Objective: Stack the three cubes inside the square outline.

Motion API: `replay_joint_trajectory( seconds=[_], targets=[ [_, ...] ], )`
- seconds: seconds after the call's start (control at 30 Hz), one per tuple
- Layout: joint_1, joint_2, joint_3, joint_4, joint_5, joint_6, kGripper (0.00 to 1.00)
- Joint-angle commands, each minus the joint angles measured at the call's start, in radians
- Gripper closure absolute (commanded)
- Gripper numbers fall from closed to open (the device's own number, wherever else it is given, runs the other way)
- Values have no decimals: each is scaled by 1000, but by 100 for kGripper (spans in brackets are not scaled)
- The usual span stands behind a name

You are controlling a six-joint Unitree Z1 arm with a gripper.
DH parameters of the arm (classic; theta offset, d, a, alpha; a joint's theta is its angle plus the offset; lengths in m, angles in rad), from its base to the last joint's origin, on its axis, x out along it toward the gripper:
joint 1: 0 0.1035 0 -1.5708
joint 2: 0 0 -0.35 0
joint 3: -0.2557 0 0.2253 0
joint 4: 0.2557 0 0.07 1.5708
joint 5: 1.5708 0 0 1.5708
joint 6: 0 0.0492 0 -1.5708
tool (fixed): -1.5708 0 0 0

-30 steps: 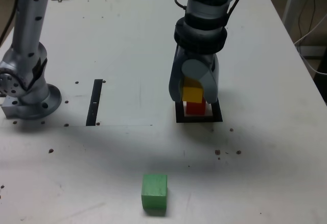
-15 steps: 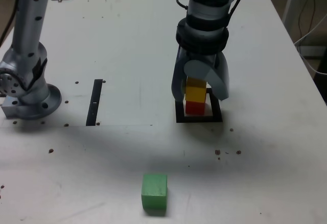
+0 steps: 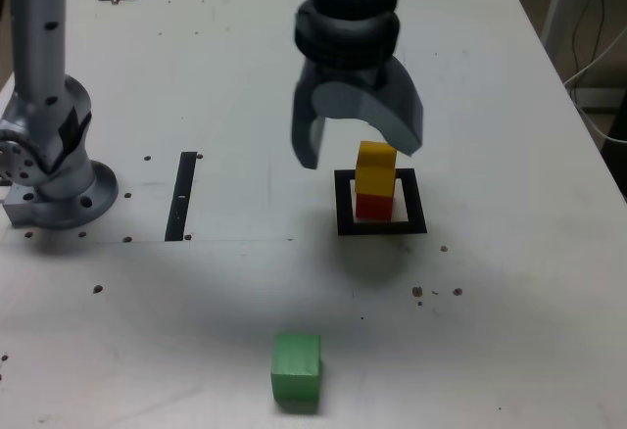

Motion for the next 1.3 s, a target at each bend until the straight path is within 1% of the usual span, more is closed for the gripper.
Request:
replay_joint_trajectory(
  seconds=[0.0,0.13,0.33,0.43,0.53,0.67,0.73,0.83,0.97,1.1,1.27],
  targets=[
    [-35,-32,19,4,-6,-32,1],
    [-146,-74,67,4,-30,-134,1],
    [-327,-87,96,-2,-86,-278,1],
    [-404,-83,97,-27,-106,-326,1],
    [-455,-64,98,-73,-118,-348,1],
    [-495,-29,119,-177,-128,-354,1],
    [-508,-17,150,-246,-141,-354,1],
    [-514,-13,201,-311,-170,-354,1],
    [-513,-14,247,-346,-201,-352,2],
    [-511,-2,259,-359,-206,-356,5],
    [-511,60,236,-382,-213,-360,8]
  ],
)
